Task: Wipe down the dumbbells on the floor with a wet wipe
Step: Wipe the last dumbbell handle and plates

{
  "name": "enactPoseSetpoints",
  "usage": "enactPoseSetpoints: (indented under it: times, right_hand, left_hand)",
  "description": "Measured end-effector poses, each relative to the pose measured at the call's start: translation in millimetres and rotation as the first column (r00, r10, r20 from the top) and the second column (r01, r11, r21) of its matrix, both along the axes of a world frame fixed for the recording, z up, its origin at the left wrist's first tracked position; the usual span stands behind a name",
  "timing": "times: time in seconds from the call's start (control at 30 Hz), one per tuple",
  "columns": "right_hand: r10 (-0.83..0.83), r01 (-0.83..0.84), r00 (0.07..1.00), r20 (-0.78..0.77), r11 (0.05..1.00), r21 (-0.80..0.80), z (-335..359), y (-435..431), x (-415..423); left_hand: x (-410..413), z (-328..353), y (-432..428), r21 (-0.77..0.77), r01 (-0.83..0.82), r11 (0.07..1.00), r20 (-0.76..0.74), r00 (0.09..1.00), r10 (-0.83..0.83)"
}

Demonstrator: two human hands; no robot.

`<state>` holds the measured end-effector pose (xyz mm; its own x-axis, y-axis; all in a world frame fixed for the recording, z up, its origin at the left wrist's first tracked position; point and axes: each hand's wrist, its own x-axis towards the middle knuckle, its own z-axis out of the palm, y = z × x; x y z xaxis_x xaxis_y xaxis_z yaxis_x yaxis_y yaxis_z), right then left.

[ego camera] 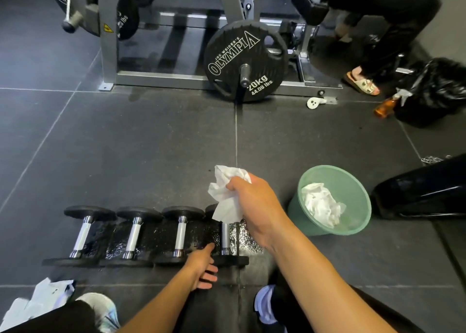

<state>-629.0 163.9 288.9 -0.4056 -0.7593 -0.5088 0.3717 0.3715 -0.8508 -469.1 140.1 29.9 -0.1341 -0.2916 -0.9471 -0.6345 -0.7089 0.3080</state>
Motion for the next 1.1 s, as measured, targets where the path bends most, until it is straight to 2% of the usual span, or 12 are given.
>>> enactPoseSetpoints:
  times: [0.17, 0.37, 0.5, 0.6, 0.7, 0.8, 0.87, 1.1]
  right_hand:
    - [-0.034, 0.033, 0.999, 0.008, 0.999, 0.029, -2, 0, -5]
    - [-0.068, 0.067, 0.997, 0.043, 0.997, 0.026, 0, -2, -11]
    - [-0.058, 0.058, 0.997, 0.047, 0.998, -0.006, 5, -1, -16]
    - [-0.078, 0.079, 0.995, 0.058, 0.997, -0.022, 7, 0, -20]
    - [-0.096, 0.098, 0.993, 0.067, 0.995, -0.036, 9, 1, -27]
    - [-0.122, 0.125, 0.99, 0.071, 0.992, -0.031, 12, 1, -33]
    - [-0.137, 0.139, 0.989, 0.057, 0.99, -0.025, 9, 2, -37]
    - [-0.147, 0.147, 0.989, -0.005, 0.989, 0.002, 5, 4, -39]
  left_hand:
    - [-11, -11, 2, 0.08, -0.075, 0.994, 0.059, 0.996, 0.07]
    - [-14, -25, 13, 0.23, -0.112, 0.967, 0.14, 0.987, 0.081]
    - [-22, -33, 22, 0.302, -0.255, 0.918, 0.084, 0.967, 0.241]
    - [-31, -43, 27, 0.381, -0.436, 0.815, 0.024, 0.886, 0.463]
    - [-41, -63, 33, 0.404, -0.596, 0.694, -0.029, 0.75, 0.661]
    - [-52, -71, 37, 0.42, -0.703, 0.573, -0.071, 0.604, 0.794]
    - [-58, -72, 36, 0.399, -0.753, 0.524, -0.075, 0.543, 0.837]
    - [-65, -70, 38, 0.329, -0.823, 0.463, 0.008, 0.493, 0.87]
